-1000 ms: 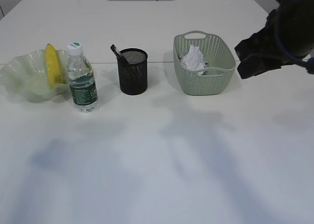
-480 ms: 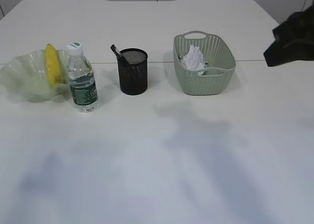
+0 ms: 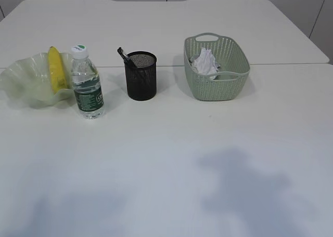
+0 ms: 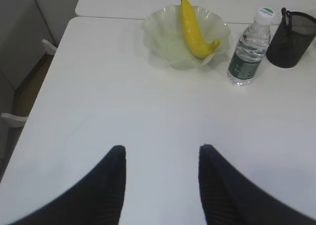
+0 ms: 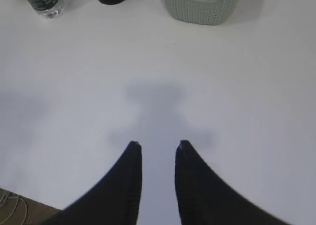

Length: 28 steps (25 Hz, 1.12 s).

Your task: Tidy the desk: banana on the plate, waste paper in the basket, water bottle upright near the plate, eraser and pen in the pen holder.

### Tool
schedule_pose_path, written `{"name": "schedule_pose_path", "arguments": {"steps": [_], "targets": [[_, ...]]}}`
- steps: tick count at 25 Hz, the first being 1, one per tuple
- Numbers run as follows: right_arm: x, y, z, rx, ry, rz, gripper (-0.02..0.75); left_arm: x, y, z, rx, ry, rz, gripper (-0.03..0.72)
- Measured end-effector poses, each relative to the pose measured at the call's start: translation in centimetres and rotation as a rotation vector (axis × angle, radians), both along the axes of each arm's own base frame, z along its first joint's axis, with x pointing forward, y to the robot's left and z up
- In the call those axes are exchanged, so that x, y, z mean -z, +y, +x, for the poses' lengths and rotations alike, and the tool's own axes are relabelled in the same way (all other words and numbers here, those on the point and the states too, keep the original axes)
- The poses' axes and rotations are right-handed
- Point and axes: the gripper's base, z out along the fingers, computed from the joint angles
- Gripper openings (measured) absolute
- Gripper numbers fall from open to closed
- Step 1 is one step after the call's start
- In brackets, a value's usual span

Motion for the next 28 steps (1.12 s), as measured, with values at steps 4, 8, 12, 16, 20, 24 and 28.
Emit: {"name": "schedule_pose_path", "arguments": {"steps": [4,8,12,16,20,24,28], "targets": [[-0.9,-1.4,-4.4,0.004,-0.066,0.026,0.179,0.2,0.1,-3.1,-0.002,-0.081,-0.004,0.343],[-1.5,-2.8,-8.5,0.004,-0.141,0.035,0.179,1.3,0.1,-5.5,-0.004,-0.141,-0.006,0.343],[-1.3,-4.0,-12.0,0.005,-0.176,0.034,0.179,3.3,0.2,-6.6,-0.005,-0.112,-0.011,0.343],[-0.8,-5.0,-14.6,0.02,-0.219,0.02,0.179,4.7,0.0,-7.2,0.005,-0.12,-0.022,0.343],[-0.7,-5.6,-16.2,0.025,-0.282,0.035,0.179,6.1,0.0,-6.7,0.007,-0.082,-0.024,0.341],[-0.5,-6.1,-17.7,0.027,-0.341,0.054,0.179,6.8,-0.1,-6.4,0.01,-0.057,-0.027,0.34],[0.1,-6.6,-19.2,0.029,-0.399,0.072,0.179,7.5,-0.1,-6.0,0.011,-0.031,-0.028,0.34]]}}
